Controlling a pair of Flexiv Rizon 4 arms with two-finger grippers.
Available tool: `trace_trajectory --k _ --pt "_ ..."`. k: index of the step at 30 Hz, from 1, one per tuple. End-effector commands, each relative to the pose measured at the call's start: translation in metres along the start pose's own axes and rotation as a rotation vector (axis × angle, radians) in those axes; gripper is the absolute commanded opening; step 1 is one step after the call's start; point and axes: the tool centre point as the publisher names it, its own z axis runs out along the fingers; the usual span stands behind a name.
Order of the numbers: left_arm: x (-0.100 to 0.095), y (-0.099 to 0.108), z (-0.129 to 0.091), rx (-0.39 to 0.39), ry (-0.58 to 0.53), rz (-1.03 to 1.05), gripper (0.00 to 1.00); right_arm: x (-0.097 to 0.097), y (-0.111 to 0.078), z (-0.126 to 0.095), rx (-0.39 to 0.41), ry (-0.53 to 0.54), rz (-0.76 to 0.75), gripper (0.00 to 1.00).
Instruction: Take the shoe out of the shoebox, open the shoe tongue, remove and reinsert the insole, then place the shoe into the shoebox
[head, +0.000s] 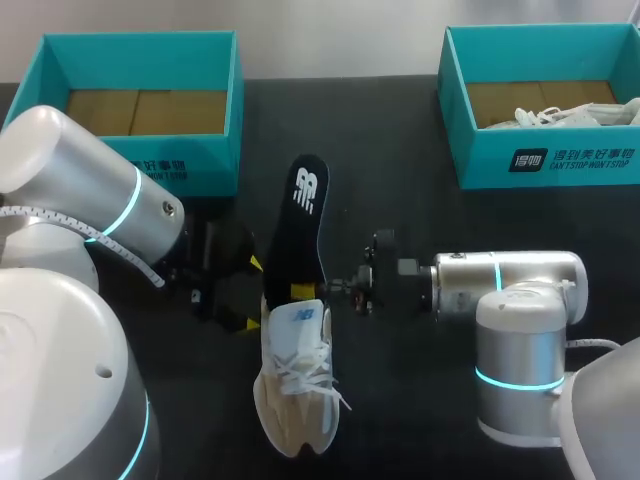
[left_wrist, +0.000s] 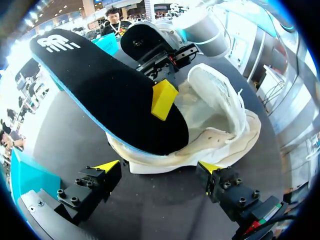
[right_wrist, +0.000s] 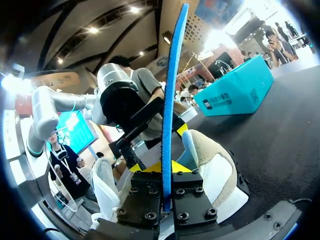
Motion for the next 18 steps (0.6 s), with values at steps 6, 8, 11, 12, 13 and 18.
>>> trace_trajectory --k 6,8,11,12,13,18 --pt "0.001 0.000 -0.001 0.000 0.000 0.001 1.00 0.002 -0.019 0.008 0.098 -0.009 0.050 0.00" --pt "0.001 0.000 -0.001 0.000 0.000 0.001 1.00 0.003 -0.022 0.008 0.107 -0.009 0.059 0.00" --pt "0.001 0.000 -0.001 0.000 0.000 0.001 1.00 0.003 -0.028 0.008 0.116 -0.016 0.072 0.00" --pt "0.001 0.000 -0.001 0.000 0.000 0.001 1.00 0.004 -0.030 0.007 0.116 -0.017 0.073 0.00" --pt "0.001 0.000 -0.001 0.000 0.000 0.001 1.00 0.005 -0.031 0.007 0.118 -0.019 0.073 0.00" --pt "0.001 0.000 -0.001 0.000 0.000 0.001 1.00 0.008 -0.034 0.008 0.131 -0.030 0.077 0.00"
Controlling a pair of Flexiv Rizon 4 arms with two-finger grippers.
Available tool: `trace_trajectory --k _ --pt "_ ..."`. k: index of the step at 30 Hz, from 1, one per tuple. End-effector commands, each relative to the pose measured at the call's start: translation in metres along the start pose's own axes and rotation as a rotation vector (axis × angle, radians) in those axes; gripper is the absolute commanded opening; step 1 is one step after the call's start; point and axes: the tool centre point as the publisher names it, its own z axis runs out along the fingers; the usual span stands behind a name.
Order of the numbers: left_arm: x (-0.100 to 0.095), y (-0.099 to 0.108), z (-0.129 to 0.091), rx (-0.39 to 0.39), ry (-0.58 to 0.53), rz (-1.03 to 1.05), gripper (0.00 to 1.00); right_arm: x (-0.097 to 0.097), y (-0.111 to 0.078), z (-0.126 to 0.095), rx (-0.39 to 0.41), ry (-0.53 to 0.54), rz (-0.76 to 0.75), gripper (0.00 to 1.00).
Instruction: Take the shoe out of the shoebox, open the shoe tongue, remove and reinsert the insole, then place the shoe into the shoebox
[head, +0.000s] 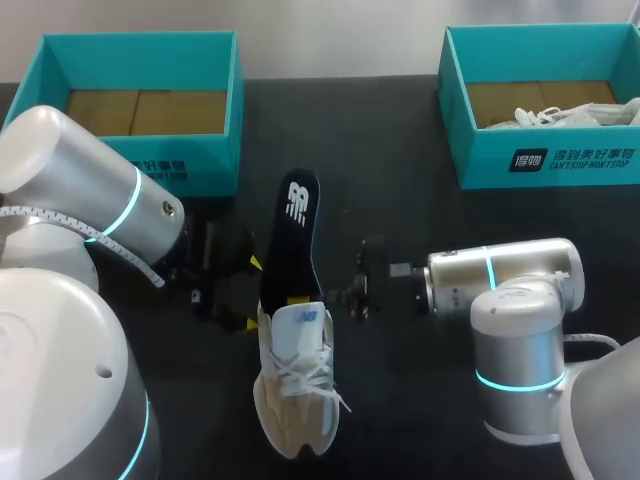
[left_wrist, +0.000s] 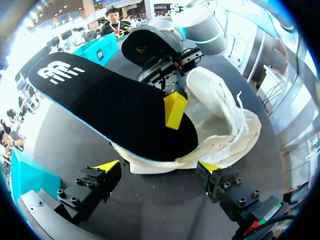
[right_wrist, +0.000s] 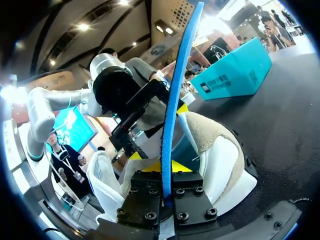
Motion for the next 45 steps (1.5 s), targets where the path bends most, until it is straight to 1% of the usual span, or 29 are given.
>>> trace_trajectory --k 1,5,9,10,11,14,17,21,26,35,38,44,45 --pt "0.001 0.000 -0.001 0.000 0.000 0.001 1.00 0.004 -0.012 0.006 0.019 -0.010 0.005 0.00" --pt "0.001 0.000 -0.001 0.000 0.000 0.001 1.00 0.006 -0.011 0.007 0.023 -0.010 -0.003 0.00" --pt "0.001 0.000 -0.001 0.000 0.000 0.001 1.00 0.008 -0.005 0.008 0.024 -0.006 -0.019 0.00" --pt "0.001 0.000 -0.001 0.000 0.000 0.001 1.00 0.008 -0.003 0.008 0.025 -0.006 -0.025 0.02" --pt "0.001 0.000 -0.001 0.000 0.000 0.001 1.00 0.008 -0.001 0.008 0.027 -0.006 -0.029 0.11" --pt "0.001 0.000 -0.001 0.000 0.000 0.001 1.00 0.008 0.004 0.009 0.033 -0.004 -0.046 0.18" --pt "0.001 0.000 -0.001 0.000 0.000 0.001 1.00 0.007 0.008 0.010 0.041 0.001 -0.058 0.20" --pt "0.001 0.000 -0.001 0.000 0.000 0.001 1.00 0.007 0.012 0.012 0.046 0.003 -0.066 0.24" --pt "0.001 0.000 -0.001 0.000 0.000 0.001 1.00 0.007 0.015 0.013 0.049 0.005 -0.080 0.27" --pt "0.001 0.000 -0.001 0.000 0.000 0.001 1.00 0.009 0.018 0.012 0.050 0.002 -0.099 0.38" --pt "0.001 0.000 -0.001 0.000 0.000 0.001 1.00 0.010 0.020 0.013 0.049 0.001 -0.107 0.40" --pt "0.001 0.000 -0.001 0.000 0.000 0.001 1.00 0.011 0.025 0.014 0.054 0.002 -0.124 0.35" --pt "0.001 0.000 -0.001 0.000 0.000 0.001 1.00 0.011 0.025 0.014 0.055 0.002 -0.124 0.36"
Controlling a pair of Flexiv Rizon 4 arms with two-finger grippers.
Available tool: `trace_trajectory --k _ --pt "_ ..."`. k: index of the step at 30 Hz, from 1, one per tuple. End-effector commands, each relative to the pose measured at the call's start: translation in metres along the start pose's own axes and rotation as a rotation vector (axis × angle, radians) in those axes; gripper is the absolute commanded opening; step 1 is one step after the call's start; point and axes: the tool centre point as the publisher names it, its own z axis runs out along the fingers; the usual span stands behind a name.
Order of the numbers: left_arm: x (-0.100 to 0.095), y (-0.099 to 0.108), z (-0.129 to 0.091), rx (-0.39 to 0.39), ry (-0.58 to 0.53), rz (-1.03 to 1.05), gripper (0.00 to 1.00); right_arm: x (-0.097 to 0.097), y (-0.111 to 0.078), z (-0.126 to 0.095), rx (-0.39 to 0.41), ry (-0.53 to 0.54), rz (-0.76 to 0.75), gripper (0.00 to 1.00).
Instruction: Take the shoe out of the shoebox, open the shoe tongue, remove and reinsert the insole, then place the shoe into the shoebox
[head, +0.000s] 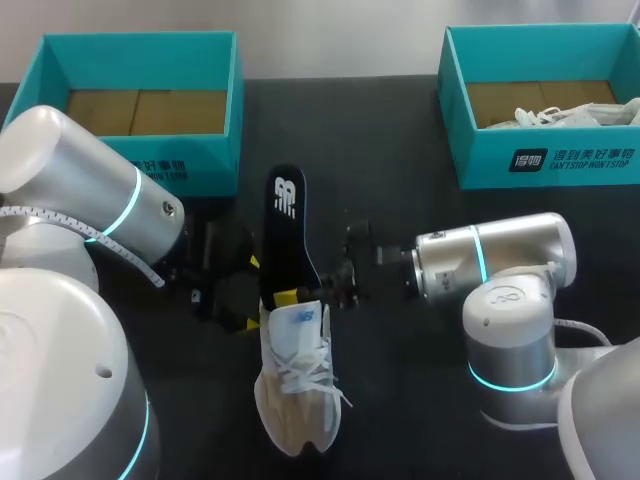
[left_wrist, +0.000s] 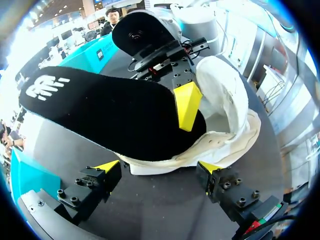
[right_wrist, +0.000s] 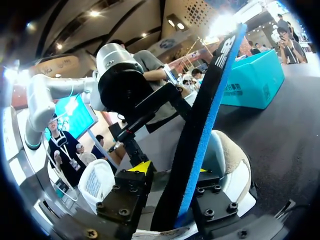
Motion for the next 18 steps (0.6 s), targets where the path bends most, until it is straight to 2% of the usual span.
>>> trace_trajectory --k 1,10,18 --pt "0.001 0.000 -0.001 0.000 0.000 0.001 1.00 -0.002 0.003 0.004 0.011 -0.002 0.001 0.36" --pt "0.001 0.000 -0.001 0.000 0.000 0.001 1.00 -0.006 0.013 0.006 0.006 0.006 -0.020 0.37" --pt "0.001 0.000 -0.001 0.000 0.000 0.001 1.00 -0.005 0.023 0.007 -0.014 0.005 -0.047 0.34"
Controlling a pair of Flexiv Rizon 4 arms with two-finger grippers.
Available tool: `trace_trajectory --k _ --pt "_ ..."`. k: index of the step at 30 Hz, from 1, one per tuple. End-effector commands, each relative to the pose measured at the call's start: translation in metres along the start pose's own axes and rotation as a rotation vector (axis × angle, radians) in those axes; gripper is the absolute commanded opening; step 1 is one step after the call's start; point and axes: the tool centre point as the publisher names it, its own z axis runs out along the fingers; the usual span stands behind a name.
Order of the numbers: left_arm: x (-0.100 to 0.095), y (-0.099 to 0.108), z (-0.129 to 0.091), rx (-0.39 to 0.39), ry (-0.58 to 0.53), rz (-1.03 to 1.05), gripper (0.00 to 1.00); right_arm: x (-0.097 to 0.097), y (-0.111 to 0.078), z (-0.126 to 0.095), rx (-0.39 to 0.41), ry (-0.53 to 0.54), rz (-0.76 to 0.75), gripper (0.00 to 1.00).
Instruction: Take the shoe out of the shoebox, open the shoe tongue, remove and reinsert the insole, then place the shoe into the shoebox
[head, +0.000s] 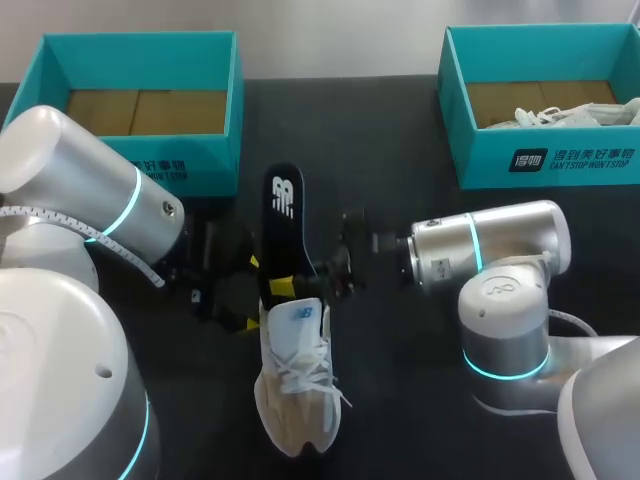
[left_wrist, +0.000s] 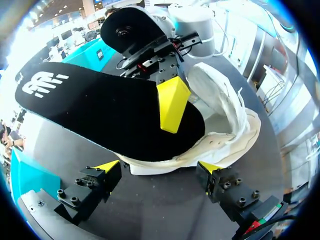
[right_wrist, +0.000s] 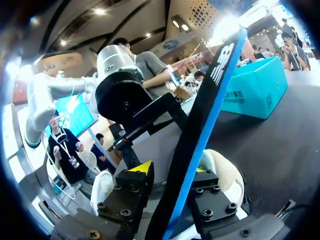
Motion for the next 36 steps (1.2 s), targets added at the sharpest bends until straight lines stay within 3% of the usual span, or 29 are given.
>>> trace_trajectory --k 1,4,7,20,36 --pt "0.001 0.000 -0.001 0.000 0.000 0.001 1.00 -0.001 0.005 0.003 -0.008 -0.010 -0.002 0.33" --pt "0.001 0.000 -0.001 0.000 0.000 0.001 1.00 -0.003 0.009 0.002 -0.025 -0.023 -0.013 0.25" --pt "0.001 0.000 -0.001 0.000 0.000 0.001 1.00 -0.004 0.012 0.002 -0.035 -0.031 -0.014 0.00" --pt "0.001 0.000 -0.001 0.000 0.000 0.001 1.00 -0.007 -0.008 0.002 -0.030 -0.001 0.044 0.00" --pt "0.001 0.000 -0.001 0.000 0.000 0.001 1.00 0.011 -0.042 0.002 -0.020 0.016 0.135 0.00"
